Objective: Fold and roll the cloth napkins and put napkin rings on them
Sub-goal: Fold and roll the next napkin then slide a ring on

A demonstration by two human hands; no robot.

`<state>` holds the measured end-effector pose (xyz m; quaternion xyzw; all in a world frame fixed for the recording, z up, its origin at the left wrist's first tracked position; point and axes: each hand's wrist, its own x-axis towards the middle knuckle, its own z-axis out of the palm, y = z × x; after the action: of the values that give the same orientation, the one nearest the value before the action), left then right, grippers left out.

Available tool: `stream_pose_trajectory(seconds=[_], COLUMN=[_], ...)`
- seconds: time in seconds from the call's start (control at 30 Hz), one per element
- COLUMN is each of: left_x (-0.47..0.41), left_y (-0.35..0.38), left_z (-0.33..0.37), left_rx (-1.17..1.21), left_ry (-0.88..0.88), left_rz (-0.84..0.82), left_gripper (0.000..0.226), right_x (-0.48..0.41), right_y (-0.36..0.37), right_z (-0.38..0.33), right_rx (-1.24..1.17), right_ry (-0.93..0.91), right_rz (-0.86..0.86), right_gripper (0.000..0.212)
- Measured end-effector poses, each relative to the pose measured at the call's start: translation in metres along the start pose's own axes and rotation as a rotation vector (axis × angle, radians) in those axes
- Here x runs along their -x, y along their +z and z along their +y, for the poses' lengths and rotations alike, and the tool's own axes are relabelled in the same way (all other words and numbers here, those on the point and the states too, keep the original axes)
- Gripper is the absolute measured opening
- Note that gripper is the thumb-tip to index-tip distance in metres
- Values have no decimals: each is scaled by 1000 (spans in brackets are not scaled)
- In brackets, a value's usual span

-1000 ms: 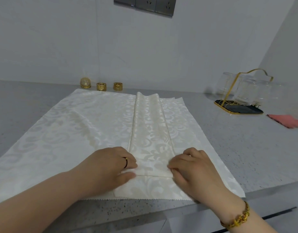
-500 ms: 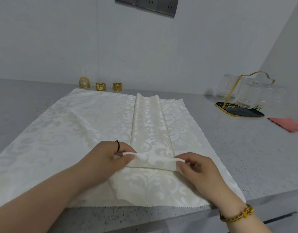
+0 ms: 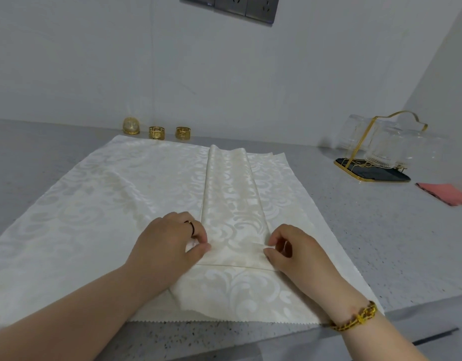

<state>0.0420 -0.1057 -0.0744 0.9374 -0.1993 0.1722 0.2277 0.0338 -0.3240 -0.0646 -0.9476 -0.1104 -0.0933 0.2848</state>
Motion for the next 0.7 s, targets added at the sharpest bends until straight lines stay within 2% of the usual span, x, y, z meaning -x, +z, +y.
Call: stream_pose_trajectory(seconds=[0.07,0.13,0.23,0.43,0.53,0.6,0.67,0.7], left_x=[2,3,4,3,2,2,3,4], left_y=[0,2,5,8,3,-4,-6,-6], left_z=[-4,-10,-12,-12,-8,-3,-2,-2], left_rx=[-54,-106,-152,-69,-132,-53,56,122], left_ry=[107,215,272,258,215,141,34,-1], left_rz=[39,11,-65,-55,-10,-45,-56,-65], left_gripper=[27,36,42,34,36,43,54,45], right_x=[1,2,5,13,11,10,7,5], right_y=[7,10,7,-5,-6,-8,-12,-13], right_z=[6,12,16,20,17,14,10,9], right_rx=[-24,10,6,-25,6,-22,-182,-284], right_ry=[-79,-165,-199,-172,-150,-127,-65,-31], right_rz=[69,119,56,-76,-89,-67,-16,3], right_gripper=[26,12,5,33,26,20,18,19])
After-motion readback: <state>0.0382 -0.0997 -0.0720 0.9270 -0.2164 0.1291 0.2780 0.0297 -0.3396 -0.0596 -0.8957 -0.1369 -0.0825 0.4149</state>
